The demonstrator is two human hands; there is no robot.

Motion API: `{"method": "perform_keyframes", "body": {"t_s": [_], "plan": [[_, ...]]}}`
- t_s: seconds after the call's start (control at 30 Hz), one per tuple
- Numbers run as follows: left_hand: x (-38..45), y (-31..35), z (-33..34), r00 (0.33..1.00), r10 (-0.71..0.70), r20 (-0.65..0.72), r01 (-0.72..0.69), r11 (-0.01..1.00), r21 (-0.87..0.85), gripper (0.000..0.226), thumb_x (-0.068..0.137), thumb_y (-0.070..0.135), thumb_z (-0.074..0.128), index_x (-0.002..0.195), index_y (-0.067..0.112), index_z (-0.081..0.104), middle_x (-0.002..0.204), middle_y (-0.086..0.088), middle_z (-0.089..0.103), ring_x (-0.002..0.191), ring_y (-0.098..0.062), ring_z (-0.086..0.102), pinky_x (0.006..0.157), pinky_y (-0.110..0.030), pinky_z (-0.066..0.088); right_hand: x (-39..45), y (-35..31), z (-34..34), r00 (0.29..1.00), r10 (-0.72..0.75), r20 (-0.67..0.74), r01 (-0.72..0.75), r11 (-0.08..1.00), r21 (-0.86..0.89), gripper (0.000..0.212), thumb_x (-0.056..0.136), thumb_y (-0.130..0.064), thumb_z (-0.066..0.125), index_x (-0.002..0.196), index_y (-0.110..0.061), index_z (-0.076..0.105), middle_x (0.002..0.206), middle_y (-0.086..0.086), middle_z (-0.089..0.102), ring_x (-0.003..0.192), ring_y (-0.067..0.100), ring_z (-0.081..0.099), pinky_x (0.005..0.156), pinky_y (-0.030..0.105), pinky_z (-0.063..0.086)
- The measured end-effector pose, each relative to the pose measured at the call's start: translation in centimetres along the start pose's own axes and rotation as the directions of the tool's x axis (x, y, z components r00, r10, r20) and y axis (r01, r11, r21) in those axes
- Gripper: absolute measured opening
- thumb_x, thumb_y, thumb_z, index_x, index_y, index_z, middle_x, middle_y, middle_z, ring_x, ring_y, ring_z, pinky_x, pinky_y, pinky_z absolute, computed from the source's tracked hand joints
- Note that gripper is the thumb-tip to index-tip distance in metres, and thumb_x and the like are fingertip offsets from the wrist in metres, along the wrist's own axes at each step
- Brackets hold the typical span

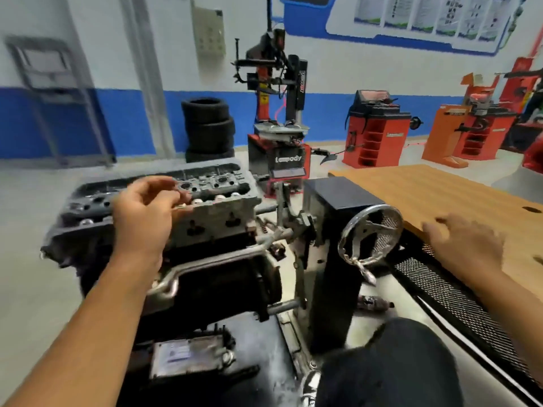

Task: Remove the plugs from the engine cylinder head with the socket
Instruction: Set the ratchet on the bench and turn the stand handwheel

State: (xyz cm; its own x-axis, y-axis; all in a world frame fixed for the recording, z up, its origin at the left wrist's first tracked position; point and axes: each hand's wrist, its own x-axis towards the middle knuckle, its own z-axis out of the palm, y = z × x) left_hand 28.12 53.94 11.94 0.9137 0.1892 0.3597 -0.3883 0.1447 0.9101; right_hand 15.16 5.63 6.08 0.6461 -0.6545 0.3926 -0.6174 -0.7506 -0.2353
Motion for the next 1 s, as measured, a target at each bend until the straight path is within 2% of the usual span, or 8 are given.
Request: {"method": "perform_keyframes", "body": {"t_s": [0.17,0.4,0.5,0.6,0.67,0.83,0.93,1.0], "plan": [[7.1,1.5,-14.0,0.881,0.205,-0.426,0.050,0.855,0.516,0.013,0.076,0.032,0.060,0.075,0.035,0.072,0.080,0.005,0.073,0.082,-0.028,0.071,0.072,-0.035,0.056,0.7,-22.7,0.0,0.935,-0.313,-0.170,0.346,0.685,0.642,0.030,0.095,-0.038,0.066,0.112,-0.015,0.073,0.104,0.010,0.075,0.097,0.034,0.069,0.089,0.049,0.054],[9.9,-2.2,-20.4,0.852,-0.430,-0.297,0.511,0.566,0.647,0.026,0.097,0.036,0.063,0.084,0.014,0.070,0.083,-0.009,0.072,0.064,-0.021,0.062,0.056,-0.028,0.047,5.6,-34.9,3.3,0.922,-0.355,0.157,0.200,0.782,0.590,0.049,0.082,-0.071,0.057,0.075,-0.024,0.068,0.071,-0.001,0.067,0.072,0.032,0.066,0.066,0.039,0.054],[10.8,-4.0,-20.2,0.849,-0.485,-0.210,0.482,0.548,0.683,0.025,0.090,0.028,0.060,0.067,0.021,0.065,0.063,-0.010,0.065,0.049,-0.016,0.055,0.044,-0.025,0.040,9.3,-33.0,7.4,0.910,-0.268,0.317,0.036,0.812,0.582,0.063,0.068,-0.076,0.058,0.081,-0.015,0.066,0.073,0.018,0.066,0.066,0.043,0.070,0.069,0.060,0.060],[13.6,-5.0,-19.3,0.781,-0.587,-0.214,0.544,0.472,0.693,0.024,0.096,0.027,0.062,0.077,0.016,0.073,0.079,-0.013,0.078,0.062,-0.023,0.072,0.054,-0.031,0.055,10.1,-31.7,10.4,0.856,-0.213,0.470,-0.150,0.769,0.621,0.064,0.070,-0.072,0.063,0.083,-0.009,0.068,0.093,0.029,0.070,0.070,0.039,0.069,0.066,0.047,0.058],[15.8,-4.9,-18.2,0.765,-0.593,-0.250,0.600,0.516,0.611,0.040,0.104,0.051,0.056,0.095,0.018,0.078,0.089,-0.008,0.081,0.081,-0.026,0.079,0.070,-0.035,0.060,8.6,-32.2,10.2,0.795,-0.188,0.576,-0.318,0.680,0.660,0.056,0.068,-0.073,0.068,0.087,-0.020,0.072,0.101,0.022,0.073,0.069,0.028,0.068,0.066,0.038,0.056],[18.3,-4.0,-14.4,0.651,-0.735,-0.189,0.746,0.572,0.341,0.053,0.089,0.088,0.032,0.066,0.063,0.073,0.068,0.025,0.073,0.058,0.007,0.070,0.053,-0.022,0.058,5.1,-35.0,8.2,0.599,-0.021,0.801,-0.752,0.330,0.571,0.068,0.051,-0.055,0.091,0.100,-0.009,0.078,0.098,0.014,0.079,0.085,0.038,0.076,0.076,0.077,0.055],[18.8,-3.9,-15.0,0.646,-0.714,-0.270,0.702,0.416,0.579,0.078,0.072,0.095,0.053,0.085,0.024,0.081,0.079,0.002,0.079,0.075,-0.018,0.077,0.067,-0.029,0.057,4.3,-37.0,6.3,0.576,0.031,0.817,-0.796,0.246,0.553,0.039,0.056,-0.033,0.082,0.089,-0.011,0.083,0.090,0.015,0.080,0.080,0.037,0.078,0.078,0.069,0.059],[19.3,-4.8,-16.0,0.772,-0.510,-0.381,0.539,0.205,0.817,0.074,0.081,0.080,0.046,0.073,0.012,0.073,0.072,-0.007,0.071,0.070,-0.029,0.068,0.068,-0.035,0.051,3.8,-37.7,5.9,0.535,0.027,0.845,-0.824,0.236,0.514,0.029,0.058,-0.027,0.078,0.084,-0.016,0.084,0.088,0.016,0.079,0.079,0.036,0.078,0.078,0.067,0.060]]}}
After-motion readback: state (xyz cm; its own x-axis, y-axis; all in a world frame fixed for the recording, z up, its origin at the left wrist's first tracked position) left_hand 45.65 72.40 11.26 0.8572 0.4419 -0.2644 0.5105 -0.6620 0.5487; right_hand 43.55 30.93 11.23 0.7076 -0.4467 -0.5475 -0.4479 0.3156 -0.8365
